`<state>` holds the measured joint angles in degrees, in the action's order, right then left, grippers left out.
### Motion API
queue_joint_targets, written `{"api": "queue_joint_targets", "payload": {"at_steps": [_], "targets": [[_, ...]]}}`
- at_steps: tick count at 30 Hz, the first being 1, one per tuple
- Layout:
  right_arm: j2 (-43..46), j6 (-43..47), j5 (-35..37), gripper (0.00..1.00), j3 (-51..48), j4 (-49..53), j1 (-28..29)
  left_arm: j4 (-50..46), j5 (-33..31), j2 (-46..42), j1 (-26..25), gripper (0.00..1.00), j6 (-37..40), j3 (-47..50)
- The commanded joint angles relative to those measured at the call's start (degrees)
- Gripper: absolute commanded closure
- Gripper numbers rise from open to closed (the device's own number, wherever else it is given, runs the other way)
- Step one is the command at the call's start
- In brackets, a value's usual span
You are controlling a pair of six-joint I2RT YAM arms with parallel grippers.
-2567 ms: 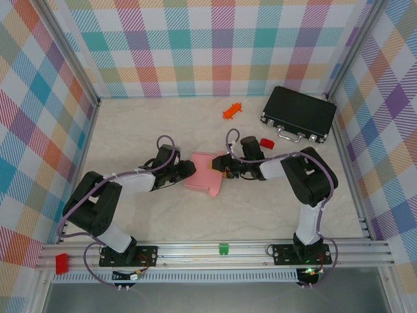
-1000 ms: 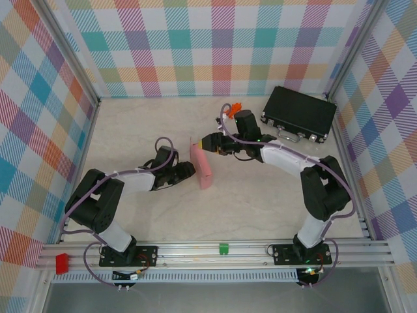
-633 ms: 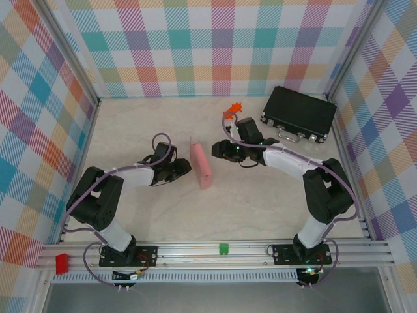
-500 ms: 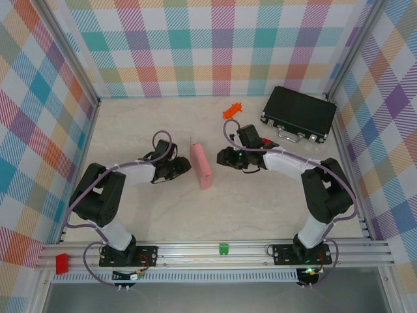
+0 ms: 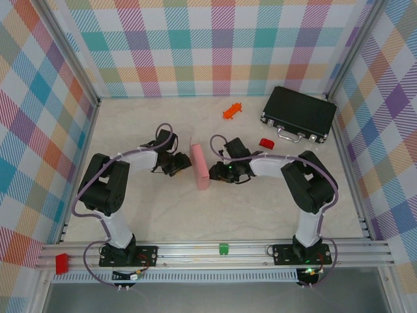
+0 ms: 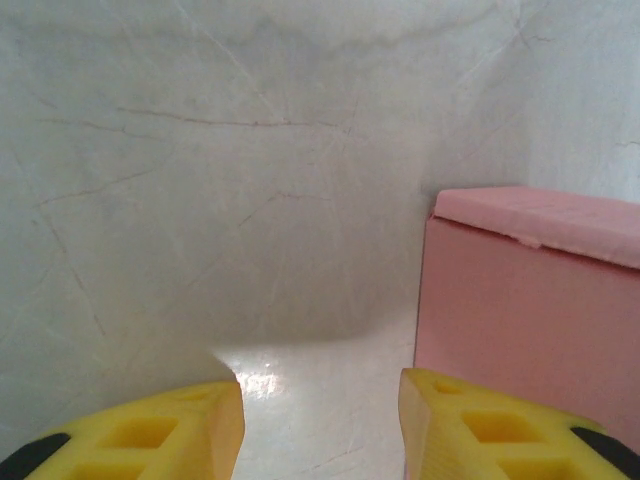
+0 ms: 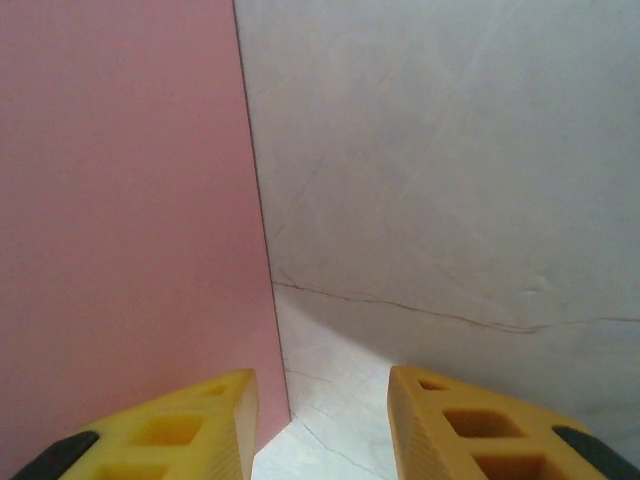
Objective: Fold the paper box
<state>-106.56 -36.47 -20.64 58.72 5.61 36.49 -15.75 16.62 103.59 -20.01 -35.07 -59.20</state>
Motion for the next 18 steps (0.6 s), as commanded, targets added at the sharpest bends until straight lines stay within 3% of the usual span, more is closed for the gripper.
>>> {"api": "queue_joint_targets", "payload": {"at_steps": [1,8,18], "targets": [[-0.6,-1.6,-1.9,0.60,0.3,-3.0,0.7,15.7,5.5,6.7,-1.1,0.54,2.6,-3.6],[-2.3,-2.7,-5.5,0.59,0.2,-7.1,1.5,15.0,9.8,9.8,-1.1,0.55,3.3,-7.5],[-3.4,-4.2,-3.0,0.58,0.8,-7.5,3.4,12.5,8.8,11.0,-1.0,0.55,3.6,-10.3]]}}
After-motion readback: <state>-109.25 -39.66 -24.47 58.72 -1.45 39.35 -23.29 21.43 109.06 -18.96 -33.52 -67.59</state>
